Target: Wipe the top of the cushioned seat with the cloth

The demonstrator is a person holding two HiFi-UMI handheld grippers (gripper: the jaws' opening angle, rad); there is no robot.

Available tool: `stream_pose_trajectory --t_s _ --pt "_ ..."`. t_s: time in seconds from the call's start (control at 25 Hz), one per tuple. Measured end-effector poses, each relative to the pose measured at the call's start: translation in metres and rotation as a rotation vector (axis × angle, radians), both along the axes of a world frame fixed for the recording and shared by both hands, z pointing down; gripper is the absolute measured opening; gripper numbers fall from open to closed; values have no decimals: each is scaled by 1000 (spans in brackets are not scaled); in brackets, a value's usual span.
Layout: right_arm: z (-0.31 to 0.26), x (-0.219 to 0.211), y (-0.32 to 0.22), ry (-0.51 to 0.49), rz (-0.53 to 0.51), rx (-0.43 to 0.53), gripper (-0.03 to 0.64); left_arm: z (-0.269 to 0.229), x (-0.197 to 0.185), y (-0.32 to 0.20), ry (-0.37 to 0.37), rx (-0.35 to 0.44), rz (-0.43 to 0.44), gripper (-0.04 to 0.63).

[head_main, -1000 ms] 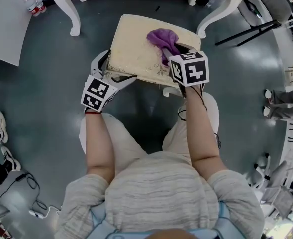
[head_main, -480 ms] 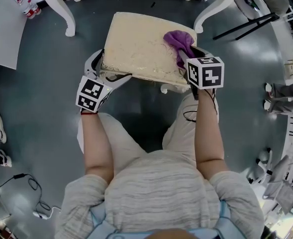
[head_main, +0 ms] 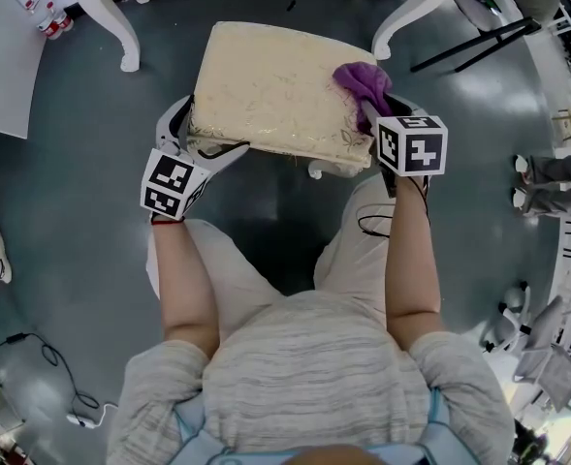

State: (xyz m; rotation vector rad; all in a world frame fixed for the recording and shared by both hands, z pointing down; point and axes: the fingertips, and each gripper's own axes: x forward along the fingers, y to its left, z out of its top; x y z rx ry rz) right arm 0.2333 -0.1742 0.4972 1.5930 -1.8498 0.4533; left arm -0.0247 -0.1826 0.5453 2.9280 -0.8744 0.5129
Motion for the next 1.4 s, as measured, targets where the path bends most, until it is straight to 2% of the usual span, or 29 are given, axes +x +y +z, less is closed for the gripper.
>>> stream_pose_trajectory --t_s 0.36,0.64,0.92,1.4 --pt "-1 16 6 9 38 15 114 1 0 -1 -2 3 5 583" --pt "-11 14 27 -93 56 61 114 0 -1 -1 5 7 8 583" --pt "-8 -1 43 -76 42 47 114 1 -1 -1 14 11 12 583" --pt "3 -38 36 -72 14 49 114 5 -1 -2 5 24 34 583"
